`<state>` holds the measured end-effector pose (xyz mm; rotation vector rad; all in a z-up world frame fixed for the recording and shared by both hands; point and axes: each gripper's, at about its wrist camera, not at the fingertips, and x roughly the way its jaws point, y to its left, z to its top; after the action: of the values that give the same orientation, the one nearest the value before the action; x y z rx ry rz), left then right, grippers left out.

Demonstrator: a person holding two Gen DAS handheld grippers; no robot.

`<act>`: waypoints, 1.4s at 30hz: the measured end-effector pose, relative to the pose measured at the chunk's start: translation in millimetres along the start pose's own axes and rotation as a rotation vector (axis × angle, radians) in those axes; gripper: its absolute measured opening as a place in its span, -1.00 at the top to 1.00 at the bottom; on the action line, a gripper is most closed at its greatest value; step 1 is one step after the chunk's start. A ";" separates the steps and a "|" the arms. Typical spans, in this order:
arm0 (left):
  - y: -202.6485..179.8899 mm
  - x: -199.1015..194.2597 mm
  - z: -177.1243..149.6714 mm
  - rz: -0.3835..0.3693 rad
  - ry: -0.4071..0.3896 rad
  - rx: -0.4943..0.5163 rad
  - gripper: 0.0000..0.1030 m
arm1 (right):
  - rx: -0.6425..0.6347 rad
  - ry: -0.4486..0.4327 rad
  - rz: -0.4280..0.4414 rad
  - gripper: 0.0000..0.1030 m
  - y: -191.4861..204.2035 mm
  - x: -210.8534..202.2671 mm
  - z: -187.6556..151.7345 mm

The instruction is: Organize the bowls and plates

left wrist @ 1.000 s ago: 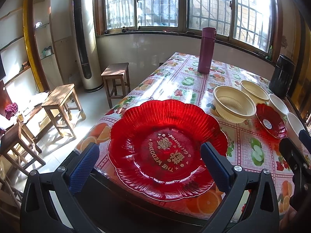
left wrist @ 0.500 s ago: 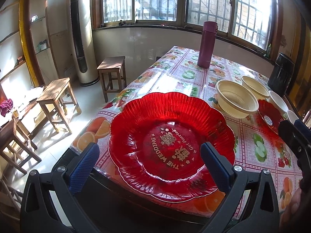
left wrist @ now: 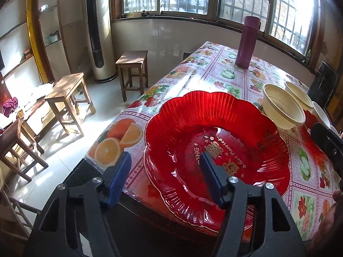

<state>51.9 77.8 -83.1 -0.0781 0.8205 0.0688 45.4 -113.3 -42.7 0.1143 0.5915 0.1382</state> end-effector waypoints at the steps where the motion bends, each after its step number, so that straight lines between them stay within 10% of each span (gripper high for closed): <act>1: 1.2 2.1 -0.1 0.001 0.006 -0.001 -0.18 | 0.005 0.016 0.002 -0.82 -0.7 4.0 -0.7; 21: 1.5 36.6 -1.5 -0.022 0.116 0.072 0.52 | 0.070 0.336 0.046 0.73 -4.1 89.3 -33.5; 42: -50.4 15.5 -13.6 -0.093 0.139 0.191 0.52 | 0.222 0.322 0.038 0.61 -61.6 47.0 -42.3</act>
<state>57.2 26.9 -101.5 0.0596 0.9576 -0.1037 66.1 -163.4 -112.3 0.3229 0.9259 0.1280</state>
